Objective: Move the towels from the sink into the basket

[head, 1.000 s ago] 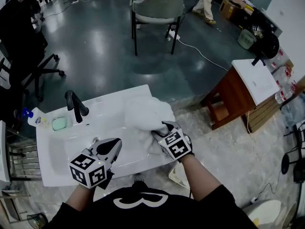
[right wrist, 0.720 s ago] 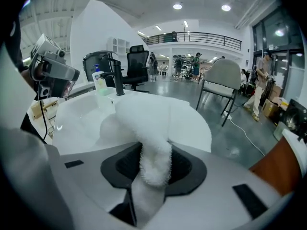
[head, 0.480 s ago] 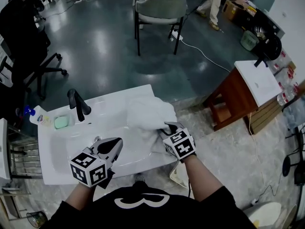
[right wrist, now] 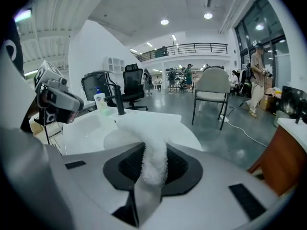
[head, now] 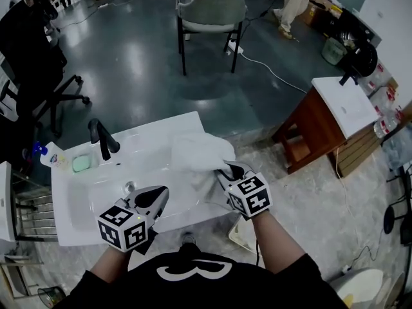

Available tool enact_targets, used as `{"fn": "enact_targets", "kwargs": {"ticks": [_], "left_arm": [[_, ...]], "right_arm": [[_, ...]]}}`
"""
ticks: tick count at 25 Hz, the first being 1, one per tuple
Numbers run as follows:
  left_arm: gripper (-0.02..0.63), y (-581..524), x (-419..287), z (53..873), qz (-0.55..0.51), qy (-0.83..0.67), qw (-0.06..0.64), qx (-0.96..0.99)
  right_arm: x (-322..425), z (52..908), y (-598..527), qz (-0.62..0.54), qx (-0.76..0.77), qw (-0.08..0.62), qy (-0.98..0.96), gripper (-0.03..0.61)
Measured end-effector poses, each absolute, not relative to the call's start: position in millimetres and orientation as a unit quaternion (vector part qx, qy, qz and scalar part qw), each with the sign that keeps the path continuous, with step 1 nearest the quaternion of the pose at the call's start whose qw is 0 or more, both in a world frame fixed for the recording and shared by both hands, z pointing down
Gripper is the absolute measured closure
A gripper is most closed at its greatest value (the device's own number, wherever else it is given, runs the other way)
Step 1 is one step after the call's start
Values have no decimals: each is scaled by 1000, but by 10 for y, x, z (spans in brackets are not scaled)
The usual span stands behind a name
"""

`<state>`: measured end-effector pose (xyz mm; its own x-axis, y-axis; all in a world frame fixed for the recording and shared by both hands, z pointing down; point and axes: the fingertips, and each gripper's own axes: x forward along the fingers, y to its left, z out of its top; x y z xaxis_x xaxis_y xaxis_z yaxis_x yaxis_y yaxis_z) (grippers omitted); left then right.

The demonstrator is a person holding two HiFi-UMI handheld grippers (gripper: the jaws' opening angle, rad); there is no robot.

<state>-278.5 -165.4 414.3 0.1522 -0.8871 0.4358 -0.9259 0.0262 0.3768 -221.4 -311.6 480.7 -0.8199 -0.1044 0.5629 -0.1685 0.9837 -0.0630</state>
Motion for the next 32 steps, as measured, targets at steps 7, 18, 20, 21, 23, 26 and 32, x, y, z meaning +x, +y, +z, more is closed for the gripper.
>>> {"fn": "enact_targets", "kwargs": {"ticks": [7,18,20,21,23,26,32], "left_arm": [[606,-1711,-2502,3993,34,-646,288,706],[607,-1791,-1662,3921,46,-621,284,729],[606,-1795,-1498,3925,49,-615,284,734],[607,-1802,-1409,3927,50,-612,284,736],[607,-1832,-1223,3926,53,-605,282,743],[607,-1875,-925,3907,59,-591,279,755],[606,-1943,-377,3906,70,-561,274,778]], "right_arm": [[-1834,4327,-3142,62,82,246,-964,495],[-963,3659,-3109,76,112,174,-975,495],[-767,3609,-3099,77,120,167,-975,495],[-657,3591,-3098,78,126,164,-975,495],[-421,3562,-3110,78,139,160,-974,495],[-43,3542,-3129,80,161,158,-971,495],[673,3540,-3155,87,206,155,-962,495]]}}
